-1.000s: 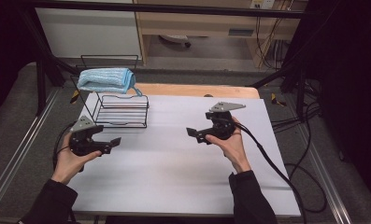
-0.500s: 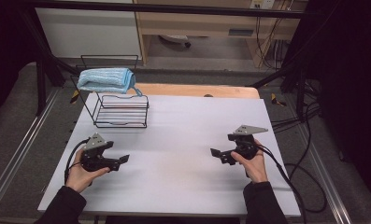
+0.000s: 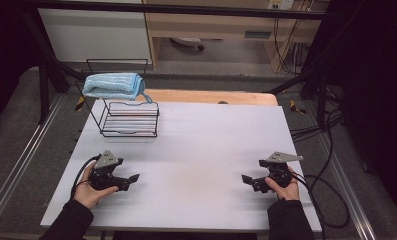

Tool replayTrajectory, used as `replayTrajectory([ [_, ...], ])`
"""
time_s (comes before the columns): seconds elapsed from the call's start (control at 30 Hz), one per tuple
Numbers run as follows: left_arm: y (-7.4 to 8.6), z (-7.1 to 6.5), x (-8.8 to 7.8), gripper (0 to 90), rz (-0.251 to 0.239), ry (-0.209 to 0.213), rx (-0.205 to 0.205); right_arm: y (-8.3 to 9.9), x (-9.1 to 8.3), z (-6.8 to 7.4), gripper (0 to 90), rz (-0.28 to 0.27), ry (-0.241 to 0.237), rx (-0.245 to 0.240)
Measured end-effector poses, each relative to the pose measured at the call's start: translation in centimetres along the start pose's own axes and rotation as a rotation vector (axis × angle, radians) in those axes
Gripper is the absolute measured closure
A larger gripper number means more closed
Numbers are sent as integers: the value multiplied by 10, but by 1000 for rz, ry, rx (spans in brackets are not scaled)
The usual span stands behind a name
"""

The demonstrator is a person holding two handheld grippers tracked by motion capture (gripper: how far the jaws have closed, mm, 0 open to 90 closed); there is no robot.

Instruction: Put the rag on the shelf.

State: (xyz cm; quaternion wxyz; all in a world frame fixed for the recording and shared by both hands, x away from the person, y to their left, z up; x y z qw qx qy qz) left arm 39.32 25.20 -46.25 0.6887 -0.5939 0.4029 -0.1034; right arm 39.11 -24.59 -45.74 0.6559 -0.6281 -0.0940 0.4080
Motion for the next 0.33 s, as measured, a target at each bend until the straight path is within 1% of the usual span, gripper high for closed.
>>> replayTrajectory([
  [0.1,2,0,-1,109,-1,0,-5,6,-4,-2,6,8,10,3],
  [0.17,2,0,-1,108,-3,-1,-6,8,-6,-3,6,8,7,6],
  [0.33,4,-1,-1,109,-2,1,2,9,-6,-2,6,11,8,10],
])
Point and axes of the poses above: each handheld gripper's, and its own axes: x roughly forward along the jaws, y roughly out of its underside, z roughly to its left, the point moved 3 cm from there along x, roughly forward along the jaws, and after that the axes turned 12 degrees about -z, right-handed, at the moved point
